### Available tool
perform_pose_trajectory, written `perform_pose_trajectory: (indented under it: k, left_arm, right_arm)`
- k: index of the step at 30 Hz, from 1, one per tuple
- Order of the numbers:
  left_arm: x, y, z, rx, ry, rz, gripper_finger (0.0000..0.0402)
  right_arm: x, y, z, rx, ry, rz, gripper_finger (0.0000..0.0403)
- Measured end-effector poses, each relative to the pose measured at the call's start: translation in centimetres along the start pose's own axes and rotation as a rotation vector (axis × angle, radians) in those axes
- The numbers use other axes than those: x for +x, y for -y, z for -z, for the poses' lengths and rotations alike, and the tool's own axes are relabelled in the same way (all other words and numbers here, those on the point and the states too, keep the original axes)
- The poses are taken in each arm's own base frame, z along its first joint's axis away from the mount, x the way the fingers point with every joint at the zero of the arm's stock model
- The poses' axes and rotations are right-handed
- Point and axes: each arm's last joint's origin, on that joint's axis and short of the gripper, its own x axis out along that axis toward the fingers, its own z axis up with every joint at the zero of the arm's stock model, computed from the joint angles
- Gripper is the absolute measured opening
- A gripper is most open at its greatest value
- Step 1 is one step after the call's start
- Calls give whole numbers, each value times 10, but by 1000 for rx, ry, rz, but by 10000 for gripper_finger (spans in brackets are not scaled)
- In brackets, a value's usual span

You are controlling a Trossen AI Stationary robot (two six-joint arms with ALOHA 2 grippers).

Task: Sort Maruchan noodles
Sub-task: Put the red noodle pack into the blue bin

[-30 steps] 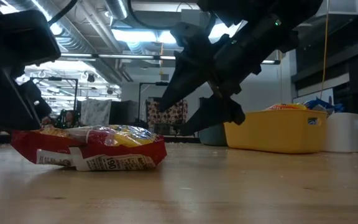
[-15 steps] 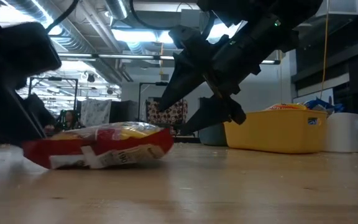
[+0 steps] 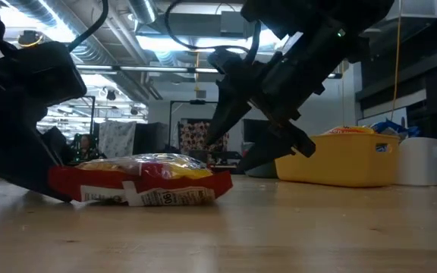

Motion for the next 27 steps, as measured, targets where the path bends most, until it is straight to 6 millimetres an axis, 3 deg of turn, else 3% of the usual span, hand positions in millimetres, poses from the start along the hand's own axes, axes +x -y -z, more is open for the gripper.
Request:
perform_pose_trajectory:
  k: [4,9,14,19,27]
  left_arm:
    - [-3,2,-3,-70,-18,20,72]
    - [-22,8,-11,-88,-30,-1,47]
    - [-34,16,-24,-37,119,-20,14]
    - [-29,18,-32,11,222,-4,3]
    - [-13,14,-20,24,215,5,1]
  right_arm:
    - [0,2,0,20,15,29,296]
    - [0,2,0,16,27,36,296]
    - [0,2,0,-5,27,36,296]
    - [0,2,0,-6,24,37,296]
    - [0,2,1,-8,0,29,296]
